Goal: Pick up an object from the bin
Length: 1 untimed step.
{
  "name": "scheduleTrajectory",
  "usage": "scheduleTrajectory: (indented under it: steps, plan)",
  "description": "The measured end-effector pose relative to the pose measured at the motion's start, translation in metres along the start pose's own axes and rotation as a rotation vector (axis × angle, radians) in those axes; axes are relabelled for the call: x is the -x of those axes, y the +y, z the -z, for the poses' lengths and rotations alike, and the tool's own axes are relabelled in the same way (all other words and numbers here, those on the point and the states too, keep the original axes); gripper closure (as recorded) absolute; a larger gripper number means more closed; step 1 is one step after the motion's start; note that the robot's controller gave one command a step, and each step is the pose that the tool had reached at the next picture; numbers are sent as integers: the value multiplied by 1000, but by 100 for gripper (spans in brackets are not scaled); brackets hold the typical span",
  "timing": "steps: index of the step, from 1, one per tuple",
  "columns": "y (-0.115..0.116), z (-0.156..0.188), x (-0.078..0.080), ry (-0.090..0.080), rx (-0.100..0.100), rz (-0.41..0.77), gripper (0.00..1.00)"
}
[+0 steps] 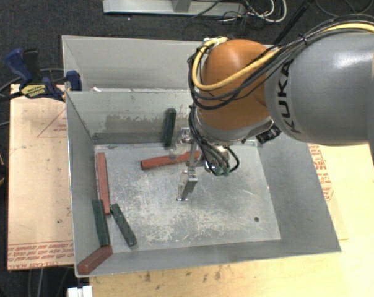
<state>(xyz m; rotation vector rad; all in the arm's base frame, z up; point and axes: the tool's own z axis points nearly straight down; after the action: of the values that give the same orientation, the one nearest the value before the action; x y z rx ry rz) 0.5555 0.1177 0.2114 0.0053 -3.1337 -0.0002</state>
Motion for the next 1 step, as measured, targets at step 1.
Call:
scheduleTrajectory:
  steps: [1]
  plan:
    - [-1, 5, 2, -8, 1, -3, 0]
